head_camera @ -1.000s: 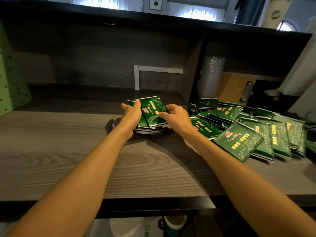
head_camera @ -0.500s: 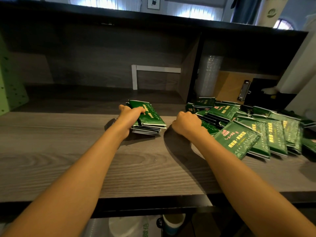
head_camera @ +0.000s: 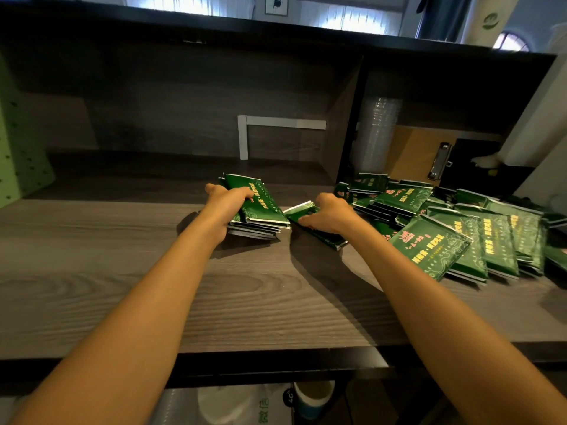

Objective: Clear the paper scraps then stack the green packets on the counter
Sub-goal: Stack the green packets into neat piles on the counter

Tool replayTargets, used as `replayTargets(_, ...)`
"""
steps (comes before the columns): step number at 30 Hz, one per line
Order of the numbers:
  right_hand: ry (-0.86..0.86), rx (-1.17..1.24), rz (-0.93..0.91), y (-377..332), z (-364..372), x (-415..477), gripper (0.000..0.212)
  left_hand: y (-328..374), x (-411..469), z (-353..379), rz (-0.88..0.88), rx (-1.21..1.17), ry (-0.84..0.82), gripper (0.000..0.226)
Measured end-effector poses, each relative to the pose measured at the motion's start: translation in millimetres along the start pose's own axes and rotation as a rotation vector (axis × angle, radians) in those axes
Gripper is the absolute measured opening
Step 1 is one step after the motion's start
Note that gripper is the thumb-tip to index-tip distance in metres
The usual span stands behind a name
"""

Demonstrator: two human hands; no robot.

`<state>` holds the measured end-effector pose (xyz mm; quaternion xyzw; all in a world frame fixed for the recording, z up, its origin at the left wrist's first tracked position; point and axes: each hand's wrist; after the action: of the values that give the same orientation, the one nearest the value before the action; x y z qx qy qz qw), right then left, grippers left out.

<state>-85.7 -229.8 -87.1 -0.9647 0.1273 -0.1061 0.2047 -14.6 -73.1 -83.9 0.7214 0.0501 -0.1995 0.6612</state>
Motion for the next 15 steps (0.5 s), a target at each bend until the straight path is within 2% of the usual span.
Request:
replayTargets(7, -0.119, -0.002, 0.119, 4.5, -8.1, 4.6, 0.093, -0.8, -0.2, -0.1, 0.010, -0.017, -0.015, 0.052)
replayTargets(11, -0.113, 0.100, 0.145, 7.1, -10.9, 2.4, 0.071, -0.8, 0.3, 0.1, 0.012, -0.020, -0.012, 0.053)
replayTargets(15, 0.076, 0.377, 0.197, 10.8, -7.4, 14.3, 0.074, -0.9, 0.5, -0.5, 0.003, -0.033, -0.016, 0.052)
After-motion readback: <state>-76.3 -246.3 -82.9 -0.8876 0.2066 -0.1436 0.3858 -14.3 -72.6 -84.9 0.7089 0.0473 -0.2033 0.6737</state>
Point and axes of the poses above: each hand's wrist, its own x-axis towards the middle knuckle, its own z-axis out of the palm, y = z × x, and after that the axes turned 13 degrees about -z, right-handed
